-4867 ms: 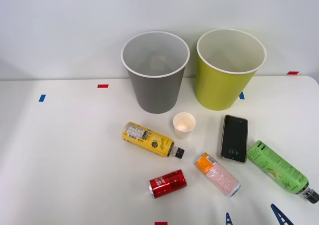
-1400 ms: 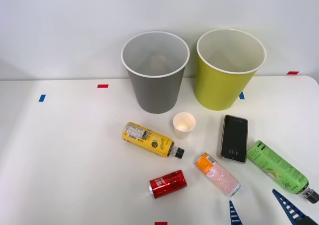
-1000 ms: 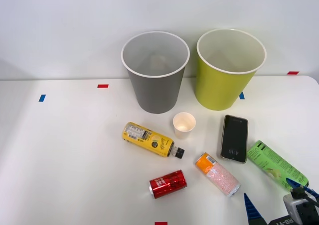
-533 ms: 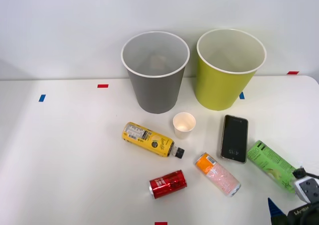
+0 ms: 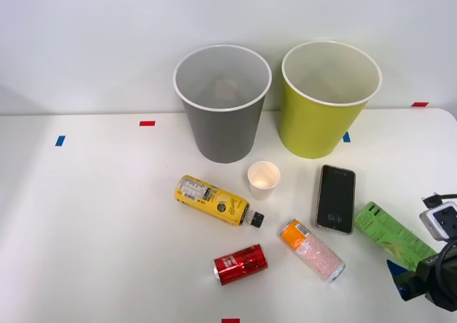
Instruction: Put cans in the gray bin, plastic bottles in the light green bin
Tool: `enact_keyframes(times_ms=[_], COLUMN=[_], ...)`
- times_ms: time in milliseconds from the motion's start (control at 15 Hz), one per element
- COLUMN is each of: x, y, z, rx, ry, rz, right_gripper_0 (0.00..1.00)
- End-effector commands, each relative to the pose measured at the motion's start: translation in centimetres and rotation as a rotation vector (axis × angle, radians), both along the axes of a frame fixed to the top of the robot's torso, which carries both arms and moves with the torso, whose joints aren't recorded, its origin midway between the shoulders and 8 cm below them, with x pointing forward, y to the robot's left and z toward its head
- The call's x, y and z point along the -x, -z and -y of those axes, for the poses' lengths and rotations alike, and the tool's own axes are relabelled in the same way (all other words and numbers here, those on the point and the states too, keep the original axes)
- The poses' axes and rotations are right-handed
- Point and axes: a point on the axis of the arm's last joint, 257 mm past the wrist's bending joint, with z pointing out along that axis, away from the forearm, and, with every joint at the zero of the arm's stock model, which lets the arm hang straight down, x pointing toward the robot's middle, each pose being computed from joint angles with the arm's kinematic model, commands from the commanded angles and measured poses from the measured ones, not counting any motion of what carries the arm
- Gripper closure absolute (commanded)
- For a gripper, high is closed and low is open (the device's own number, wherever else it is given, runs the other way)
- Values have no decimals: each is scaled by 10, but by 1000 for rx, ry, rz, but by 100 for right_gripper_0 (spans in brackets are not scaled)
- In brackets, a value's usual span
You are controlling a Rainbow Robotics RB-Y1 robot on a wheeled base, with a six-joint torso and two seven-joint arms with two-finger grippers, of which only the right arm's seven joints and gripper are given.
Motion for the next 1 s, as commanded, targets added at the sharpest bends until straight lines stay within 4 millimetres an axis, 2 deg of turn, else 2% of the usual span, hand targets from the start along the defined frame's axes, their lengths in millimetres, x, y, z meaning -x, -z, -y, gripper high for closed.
enact_keyframes(times_ms=[67, 200, 333, 600, 1000], x=[-17, -28, -32, -30, -56], y=[-21, -36, -31, -28, -6], z=[-17, -30, -28, -15, 11], rx=[35, 83, 80, 133, 114], ry=[-128, -268, -310, -306, -269], rz=[-3, 26, -10, -108, -188], right_gripper_0=[0, 0, 0, 0, 0])
